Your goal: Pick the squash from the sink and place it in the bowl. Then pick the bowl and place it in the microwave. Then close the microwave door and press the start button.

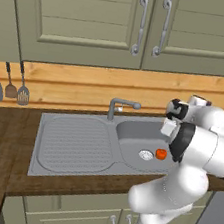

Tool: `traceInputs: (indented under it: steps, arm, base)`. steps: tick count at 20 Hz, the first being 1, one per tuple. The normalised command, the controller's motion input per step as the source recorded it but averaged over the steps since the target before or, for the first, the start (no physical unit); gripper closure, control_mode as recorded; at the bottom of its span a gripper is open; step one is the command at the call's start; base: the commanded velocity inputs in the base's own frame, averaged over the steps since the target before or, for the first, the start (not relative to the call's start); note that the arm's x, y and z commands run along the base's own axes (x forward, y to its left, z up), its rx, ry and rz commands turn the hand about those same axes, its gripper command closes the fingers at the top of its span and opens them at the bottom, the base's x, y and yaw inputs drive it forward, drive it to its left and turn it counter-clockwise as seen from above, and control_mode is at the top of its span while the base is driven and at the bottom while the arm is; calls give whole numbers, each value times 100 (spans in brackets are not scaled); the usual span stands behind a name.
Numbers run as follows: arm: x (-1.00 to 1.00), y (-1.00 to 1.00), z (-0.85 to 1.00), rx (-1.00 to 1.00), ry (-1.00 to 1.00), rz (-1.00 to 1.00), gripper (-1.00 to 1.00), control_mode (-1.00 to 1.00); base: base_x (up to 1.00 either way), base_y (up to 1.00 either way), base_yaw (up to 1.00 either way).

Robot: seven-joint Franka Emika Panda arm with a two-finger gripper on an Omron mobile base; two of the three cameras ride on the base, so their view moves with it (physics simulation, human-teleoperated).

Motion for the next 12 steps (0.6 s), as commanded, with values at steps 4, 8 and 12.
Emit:
traceInputs:
  steps: [4, 8, 12]
  arm:
    - [17, -14, -52, 6, 0, 0, -100, -100]
    - [15, -23, -45, 8, 3, 0, -100, -100]
    - [40, -4, -38, 3, 0, 0, -100, -100]
  base:
    - [0, 0, 0]
    - [0, 0, 0]
    - [0, 0, 0]
